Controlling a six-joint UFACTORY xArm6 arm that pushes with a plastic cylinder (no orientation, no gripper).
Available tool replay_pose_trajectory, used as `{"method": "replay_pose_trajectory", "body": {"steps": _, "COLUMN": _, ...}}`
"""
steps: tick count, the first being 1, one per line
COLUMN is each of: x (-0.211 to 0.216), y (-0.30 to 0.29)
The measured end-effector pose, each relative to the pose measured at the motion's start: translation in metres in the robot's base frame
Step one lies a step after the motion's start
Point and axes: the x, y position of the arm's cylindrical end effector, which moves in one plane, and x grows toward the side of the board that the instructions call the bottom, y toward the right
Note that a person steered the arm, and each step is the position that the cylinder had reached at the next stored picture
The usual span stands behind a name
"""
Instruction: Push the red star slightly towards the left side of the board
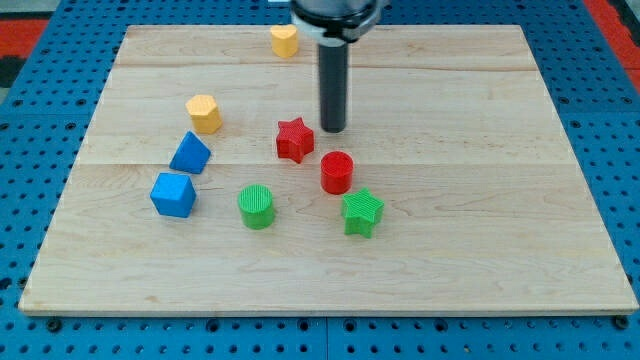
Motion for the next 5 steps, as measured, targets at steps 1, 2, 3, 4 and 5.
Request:
{"method": "replay_pose_trajectory", "body": {"steps": 1, "x": -0.001, "y": 0.054}}
{"method": "replay_pose_trajectory", "body": {"steps": 2, "x": 0.002, "y": 0.091}}
{"method": "replay_pose_trajectory", "body": {"steps": 3, "x": 0.0, "y": 0.117}}
{"method": "replay_pose_trajectory", "body": {"steps": 4, "x": -0.046, "y": 0.197}}
{"method": "replay_pose_trajectory", "body": {"steps": 5, "x": -0.105, "y": 0.194}}
